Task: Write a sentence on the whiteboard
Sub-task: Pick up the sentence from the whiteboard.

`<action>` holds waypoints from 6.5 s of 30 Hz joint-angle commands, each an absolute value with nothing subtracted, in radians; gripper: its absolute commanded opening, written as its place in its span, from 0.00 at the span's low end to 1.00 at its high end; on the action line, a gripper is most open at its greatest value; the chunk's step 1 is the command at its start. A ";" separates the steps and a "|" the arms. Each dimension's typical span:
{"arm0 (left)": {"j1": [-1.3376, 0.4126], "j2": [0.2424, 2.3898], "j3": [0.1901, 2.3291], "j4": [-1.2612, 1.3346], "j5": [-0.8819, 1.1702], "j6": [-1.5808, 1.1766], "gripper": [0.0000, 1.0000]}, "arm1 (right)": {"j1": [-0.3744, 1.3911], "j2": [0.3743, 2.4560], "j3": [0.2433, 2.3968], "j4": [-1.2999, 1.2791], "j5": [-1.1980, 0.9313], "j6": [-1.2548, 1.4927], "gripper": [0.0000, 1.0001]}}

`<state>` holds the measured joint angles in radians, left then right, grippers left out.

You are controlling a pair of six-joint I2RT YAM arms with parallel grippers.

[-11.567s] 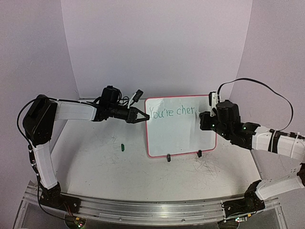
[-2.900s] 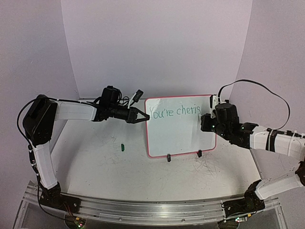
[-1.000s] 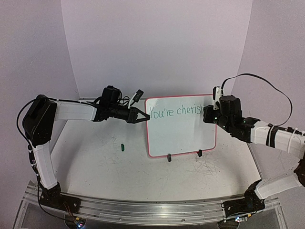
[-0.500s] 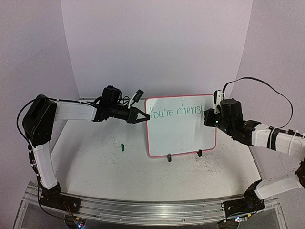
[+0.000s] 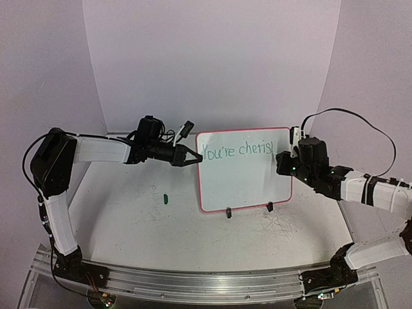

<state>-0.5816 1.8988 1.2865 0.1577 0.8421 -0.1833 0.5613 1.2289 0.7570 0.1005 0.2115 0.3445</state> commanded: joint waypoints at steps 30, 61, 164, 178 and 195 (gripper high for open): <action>-0.581 1.870 1.281 0.143 0.788 -0.130 0.00 | 0.557 1.248 0.833 0.078 0.292 0.362 0.00; -0.581 1.862 1.280 0.143 0.786 -0.130 0.00 | 0.551 1.224 0.839 0.072 0.251 0.347 0.00; -0.583 1.860 1.277 0.143 0.785 -0.124 0.00 | 0.449 1.196 0.760 0.182 0.164 0.329 0.00; -0.583 1.867 1.279 0.142 0.786 -0.123 0.00 | 0.448 1.229 0.791 0.194 0.180 0.307 0.00; -0.583 1.871 1.283 0.142 0.788 -0.124 0.00 | 0.450 1.204 0.734 0.175 0.127 0.334 0.00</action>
